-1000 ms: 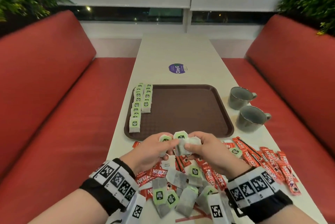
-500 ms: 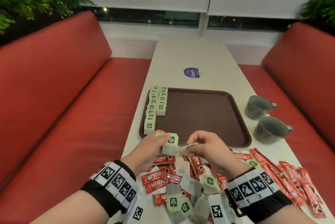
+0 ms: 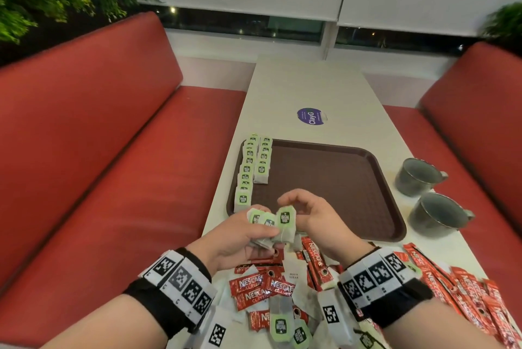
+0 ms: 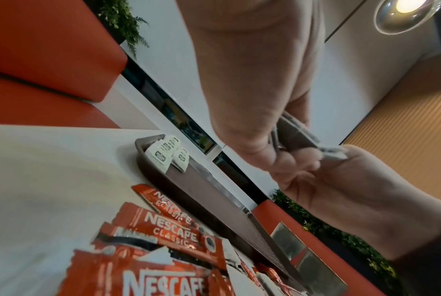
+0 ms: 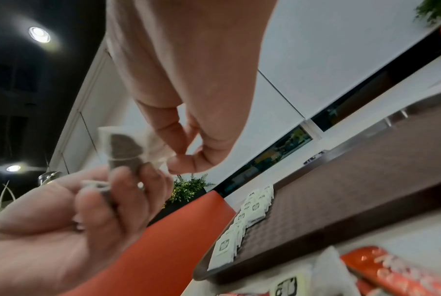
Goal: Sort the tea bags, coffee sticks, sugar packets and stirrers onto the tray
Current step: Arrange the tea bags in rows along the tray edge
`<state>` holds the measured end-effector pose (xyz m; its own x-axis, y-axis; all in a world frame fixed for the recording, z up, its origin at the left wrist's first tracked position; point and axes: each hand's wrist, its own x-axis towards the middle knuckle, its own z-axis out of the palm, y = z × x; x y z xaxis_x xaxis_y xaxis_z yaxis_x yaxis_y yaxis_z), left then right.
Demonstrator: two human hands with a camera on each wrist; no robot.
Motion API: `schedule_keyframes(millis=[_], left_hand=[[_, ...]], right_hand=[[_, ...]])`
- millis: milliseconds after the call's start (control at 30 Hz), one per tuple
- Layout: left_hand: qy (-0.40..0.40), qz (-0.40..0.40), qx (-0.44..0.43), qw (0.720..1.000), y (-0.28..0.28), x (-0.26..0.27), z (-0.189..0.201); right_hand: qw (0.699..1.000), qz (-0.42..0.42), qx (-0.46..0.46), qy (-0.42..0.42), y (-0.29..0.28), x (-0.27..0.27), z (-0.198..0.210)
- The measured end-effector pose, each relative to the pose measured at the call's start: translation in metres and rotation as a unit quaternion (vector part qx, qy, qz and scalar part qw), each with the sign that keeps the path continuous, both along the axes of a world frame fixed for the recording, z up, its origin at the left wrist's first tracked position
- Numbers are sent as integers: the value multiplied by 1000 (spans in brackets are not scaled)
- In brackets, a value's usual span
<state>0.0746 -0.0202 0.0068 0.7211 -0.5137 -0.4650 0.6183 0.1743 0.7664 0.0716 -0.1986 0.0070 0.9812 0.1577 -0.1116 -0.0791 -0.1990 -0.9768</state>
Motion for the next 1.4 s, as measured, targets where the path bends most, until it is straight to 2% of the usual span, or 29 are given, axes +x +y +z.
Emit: schedule_keyframes(millis=[67,133,267,367,500,600,700,767,933,1033,1267,1333,1400], left_hand=[[-38,59,18,997,-3,5,-3],[-92,95,59,989,-5,8,-7],[-137,132,110,976,-5,13,-15],[-113,182,95,972,-2,17,-20],[-99,195,86,972,2,23,-23],[-68,206,68,974,7,27,-23],[-28,233,55,970,15,32,-23],[-23,239,63,969,20,34,-24],[-23,245,87,965,29,33,-27],[-23,249,88,964,31,31,-28],[-17,257,99,961,32,31,-32],[-18,255,100,962,31,31,-32],[-21,250,102,963,30,31,-31]], right_hand=[[994,-62,78,53,4,3,-4],[986,-69,118,96,6,5,-5],[997,-40,41,58,11,9,-6],[996,-55,45,47,16,16,-6],[997,-46,-47,26,24,31,-16],[993,-75,-83,47,25,54,-20],[985,-134,-51,101,23,88,-29],[978,-153,-66,129,23,111,-37],[955,-148,-101,236,34,153,-50],[939,-112,-137,296,40,164,-56],[924,-92,-150,338,45,170,-60],[923,-92,-160,337,45,170,-56],[924,-87,-213,306,45,167,-51]])
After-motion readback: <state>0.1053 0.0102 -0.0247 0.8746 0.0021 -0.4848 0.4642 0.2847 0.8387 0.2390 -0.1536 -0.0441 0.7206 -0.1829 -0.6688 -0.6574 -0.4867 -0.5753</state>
